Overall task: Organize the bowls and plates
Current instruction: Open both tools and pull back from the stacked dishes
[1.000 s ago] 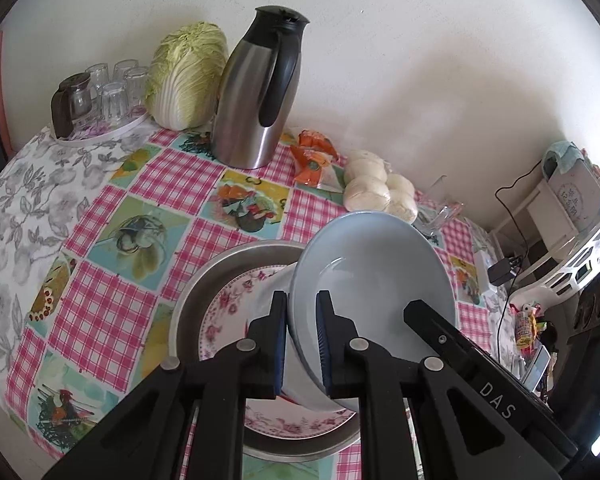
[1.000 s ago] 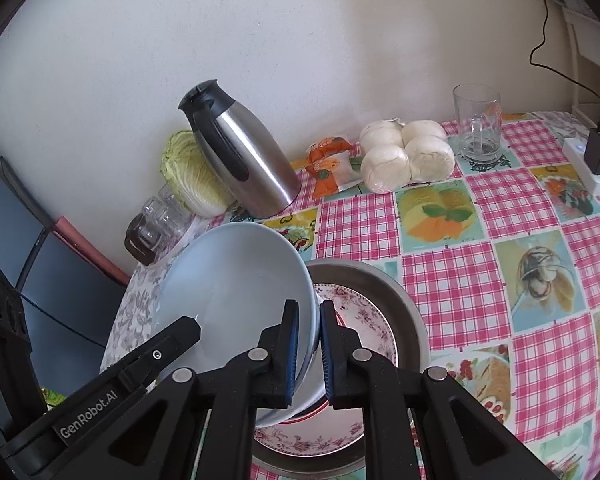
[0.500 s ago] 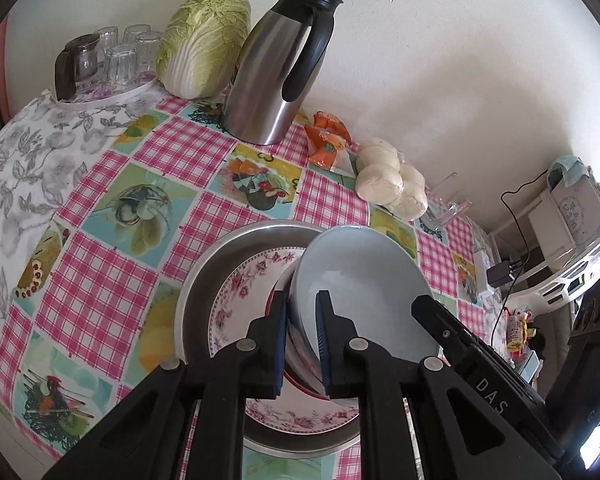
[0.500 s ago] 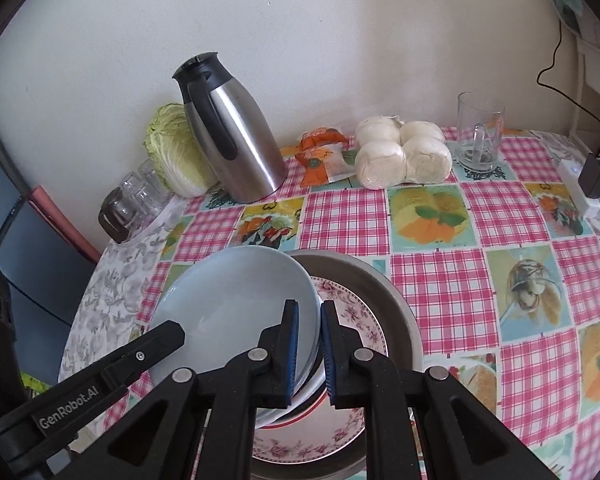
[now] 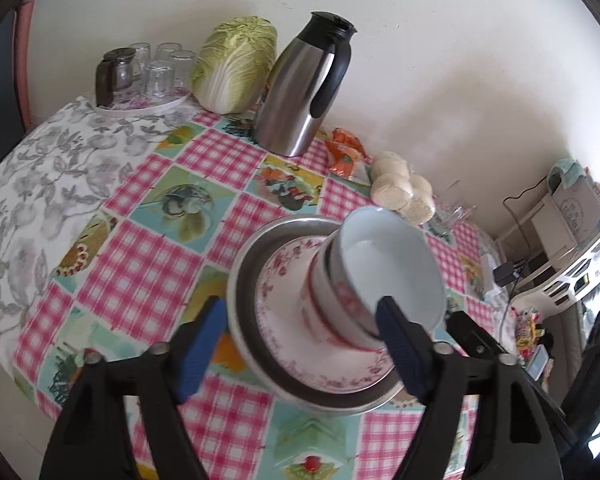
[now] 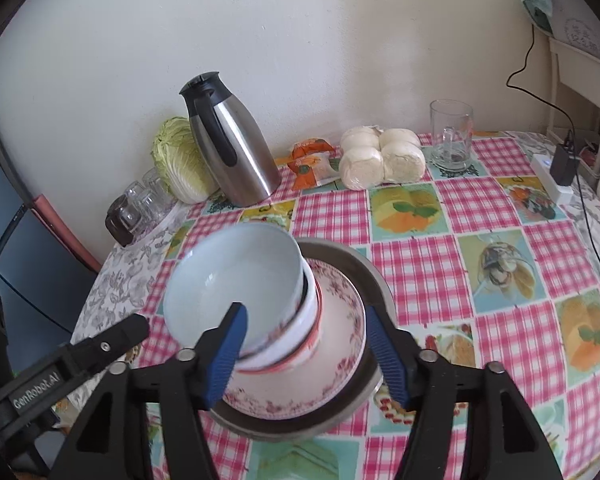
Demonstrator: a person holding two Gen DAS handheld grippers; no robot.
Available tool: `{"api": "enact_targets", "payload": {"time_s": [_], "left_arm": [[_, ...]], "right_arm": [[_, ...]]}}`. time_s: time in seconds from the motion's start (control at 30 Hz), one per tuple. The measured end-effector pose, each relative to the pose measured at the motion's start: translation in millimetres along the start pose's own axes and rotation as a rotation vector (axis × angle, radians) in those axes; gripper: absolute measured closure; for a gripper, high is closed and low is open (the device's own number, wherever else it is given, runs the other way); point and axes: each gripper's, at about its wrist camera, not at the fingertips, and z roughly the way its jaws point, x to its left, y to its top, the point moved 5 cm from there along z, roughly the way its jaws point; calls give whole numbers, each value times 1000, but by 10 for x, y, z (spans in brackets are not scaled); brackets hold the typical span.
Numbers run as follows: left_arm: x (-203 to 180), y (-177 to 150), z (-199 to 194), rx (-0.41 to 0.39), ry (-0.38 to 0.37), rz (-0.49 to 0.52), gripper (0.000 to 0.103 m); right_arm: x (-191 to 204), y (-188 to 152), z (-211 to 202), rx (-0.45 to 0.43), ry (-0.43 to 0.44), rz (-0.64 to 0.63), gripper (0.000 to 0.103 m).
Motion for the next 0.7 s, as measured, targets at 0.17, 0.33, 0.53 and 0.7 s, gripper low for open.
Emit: {"api": "enact_targets", "payload": {"time_s": [0.17,0.33,0.53,0.7], "left_arm": [[196,-196,27,20,83,23,14],[381,-377,163,57,157,31,9],[468,-512,297,99,210,49,2],[467,-575,392,131,233,74,2]], "right_arm": [[-141,-240,-34,17,-42,-5,20],[-324,-454,80,65,-91,7,15],[-421,-559,132,82,-107,19,0],[-449,-593,138,83,-129,10,0]]}}
